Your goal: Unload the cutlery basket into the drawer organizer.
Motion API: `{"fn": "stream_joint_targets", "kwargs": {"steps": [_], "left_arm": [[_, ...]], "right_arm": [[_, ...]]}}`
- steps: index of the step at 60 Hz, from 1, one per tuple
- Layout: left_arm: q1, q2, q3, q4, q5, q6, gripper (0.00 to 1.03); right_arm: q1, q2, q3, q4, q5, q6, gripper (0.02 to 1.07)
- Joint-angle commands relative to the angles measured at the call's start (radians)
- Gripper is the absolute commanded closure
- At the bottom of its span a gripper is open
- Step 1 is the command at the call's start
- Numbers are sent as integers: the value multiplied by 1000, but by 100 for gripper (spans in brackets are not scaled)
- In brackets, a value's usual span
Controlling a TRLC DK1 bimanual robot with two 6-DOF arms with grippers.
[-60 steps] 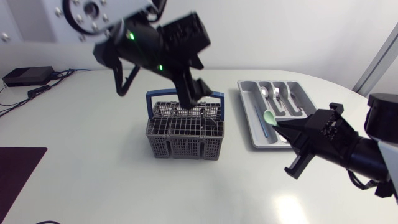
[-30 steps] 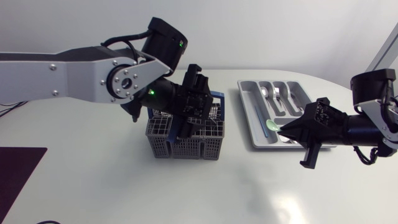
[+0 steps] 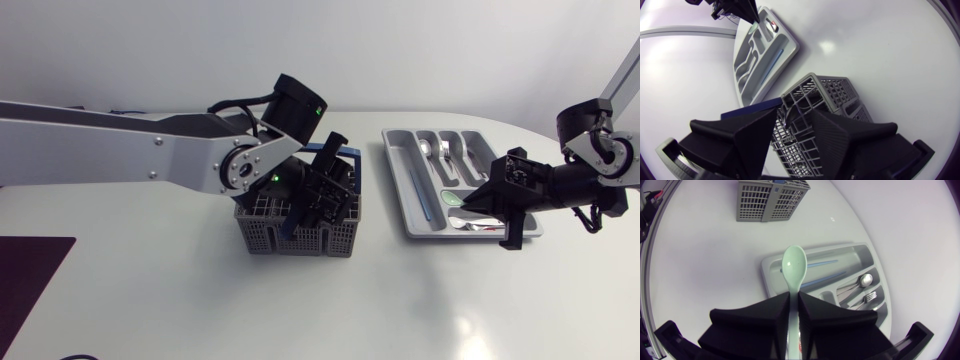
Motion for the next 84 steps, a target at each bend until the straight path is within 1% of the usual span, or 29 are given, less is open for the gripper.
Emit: {"fn": "stream_joint_targets", "kwargs": {"steps": [1, 4, 11, 25, 34, 45, 47, 51, 59, 75, 84], "left_arm": [[5, 35, 2, 16, -4, 60, 67], [7, 41, 8, 16, -4, 69, 69], [16, 50, 18, 17, -4, 80, 77], [28, 60, 38, 28, -4, 88, 79], [34, 58, 53, 30, -4, 89, 79], [45, 60, 33, 73, -4, 111, 78], [45, 58, 27, 88, -5, 111, 75], [48, 58, 5, 128, -7, 128, 66], [51, 58, -22, 165, -8, 135, 65], [48, 55, -21, 145, -16, 135, 65], [44, 49, -11, 119, -17, 131, 65]], "right_arm": [[-15, 35, 36, -21, 5, -63, 101], [-21, 49, 47, -24, 8, -72, 101], [-27, 70, 65, -34, 28, -103, 101], [-36, 107, 79, -49, 87, -169, 101], [-47, 113, 75, -52, 93, -185, 101], [-55, 116, 65, -55, 93, -198, 101], [-55, 116, 65, -55, 93, -198, 101], [-56, 116, 62, -55, 93, -198, 101], [-66, 119, 59, -55, 93, -207, 101], [-81, 128, 55, -54, 97, -224, 101], [-82, 133, 36, -20, 125, -241, 101]]}}
